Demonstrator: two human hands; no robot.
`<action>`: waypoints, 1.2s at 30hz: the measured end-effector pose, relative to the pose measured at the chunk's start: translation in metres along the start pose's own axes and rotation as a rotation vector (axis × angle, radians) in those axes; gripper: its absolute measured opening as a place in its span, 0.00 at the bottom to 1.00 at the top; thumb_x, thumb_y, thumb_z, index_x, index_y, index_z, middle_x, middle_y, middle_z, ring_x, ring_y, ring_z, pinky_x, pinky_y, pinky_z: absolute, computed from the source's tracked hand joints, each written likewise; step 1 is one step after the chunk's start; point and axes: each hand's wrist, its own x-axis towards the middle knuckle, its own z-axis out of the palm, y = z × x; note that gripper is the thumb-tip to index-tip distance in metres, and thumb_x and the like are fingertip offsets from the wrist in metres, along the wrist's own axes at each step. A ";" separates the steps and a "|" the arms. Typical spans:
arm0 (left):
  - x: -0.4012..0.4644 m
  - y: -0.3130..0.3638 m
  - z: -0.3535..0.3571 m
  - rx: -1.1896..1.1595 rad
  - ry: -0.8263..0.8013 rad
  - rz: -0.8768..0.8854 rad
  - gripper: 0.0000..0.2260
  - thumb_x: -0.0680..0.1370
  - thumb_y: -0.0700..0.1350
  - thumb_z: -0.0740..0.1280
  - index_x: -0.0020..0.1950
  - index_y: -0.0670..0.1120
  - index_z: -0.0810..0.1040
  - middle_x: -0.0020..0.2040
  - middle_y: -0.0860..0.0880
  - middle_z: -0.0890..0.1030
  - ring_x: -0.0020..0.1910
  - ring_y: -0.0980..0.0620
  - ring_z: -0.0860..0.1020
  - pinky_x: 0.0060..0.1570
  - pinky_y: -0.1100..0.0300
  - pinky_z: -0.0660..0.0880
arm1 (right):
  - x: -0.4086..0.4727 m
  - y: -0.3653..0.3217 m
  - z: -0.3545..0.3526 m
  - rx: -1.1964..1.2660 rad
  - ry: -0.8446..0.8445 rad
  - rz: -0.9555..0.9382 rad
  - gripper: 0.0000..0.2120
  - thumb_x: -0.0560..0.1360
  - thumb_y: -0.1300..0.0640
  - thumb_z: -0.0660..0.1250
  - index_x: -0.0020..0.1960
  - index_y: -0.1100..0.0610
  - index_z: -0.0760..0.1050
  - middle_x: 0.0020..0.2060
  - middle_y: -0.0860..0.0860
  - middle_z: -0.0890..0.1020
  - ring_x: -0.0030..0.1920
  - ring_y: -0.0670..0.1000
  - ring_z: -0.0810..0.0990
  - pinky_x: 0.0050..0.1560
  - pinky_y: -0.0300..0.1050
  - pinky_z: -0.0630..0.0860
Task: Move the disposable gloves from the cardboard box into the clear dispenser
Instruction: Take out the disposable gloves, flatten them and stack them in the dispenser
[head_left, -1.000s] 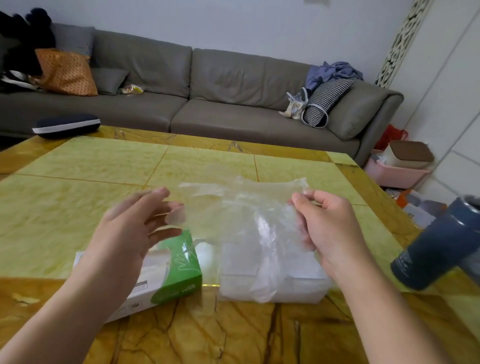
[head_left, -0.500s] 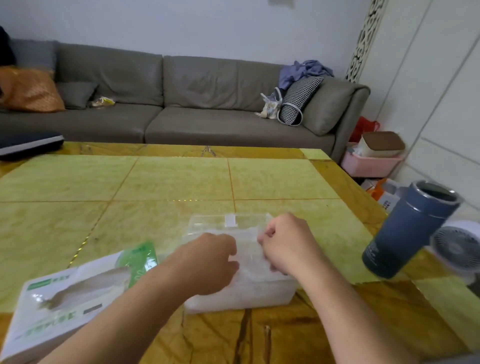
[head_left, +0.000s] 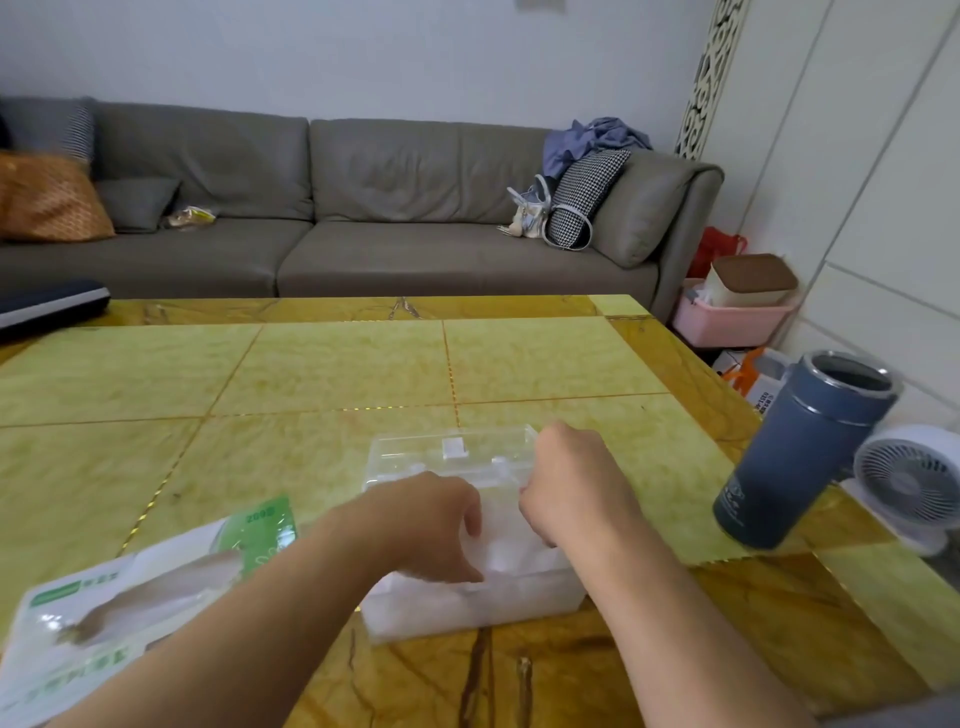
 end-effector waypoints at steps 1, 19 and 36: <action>0.001 0.000 0.003 0.020 0.013 0.012 0.17 0.73 0.56 0.74 0.59 0.59 0.76 0.51 0.59 0.81 0.51 0.54 0.80 0.47 0.58 0.77 | -0.004 -0.002 -0.004 -0.019 0.020 0.000 0.15 0.77 0.64 0.69 0.37 0.55 0.65 0.38 0.53 0.76 0.38 0.59 0.80 0.33 0.46 0.71; -0.015 -0.004 0.000 -0.008 0.010 0.057 0.15 0.76 0.59 0.70 0.61 0.57 0.78 0.54 0.56 0.83 0.54 0.51 0.80 0.54 0.54 0.78 | -0.015 -0.020 0.007 -0.035 -0.384 -0.093 0.02 0.75 0.62 0.66 0.46 0.60 0.77 0.39 0.52 0.76 0.36 0.55 0.76 0.31 0.42 0.68; -0.014 0.016 -0.003 0.114 -0.208 -0.135 0.10 0.82 0.49 0.67 0.54 0.44 0.81 0.37 0.50 0.76 0.41 0.49 0.77 0.51 0.56 0.77 | -0.004 -0.032 0.023 -0.346 -0.605 -0.033 0.14 0.75 0.49 0.75 0.42 0.54 0.72 0.47 0.52 0.75 0.47 0.55 0.75 0.48 0.46 0.73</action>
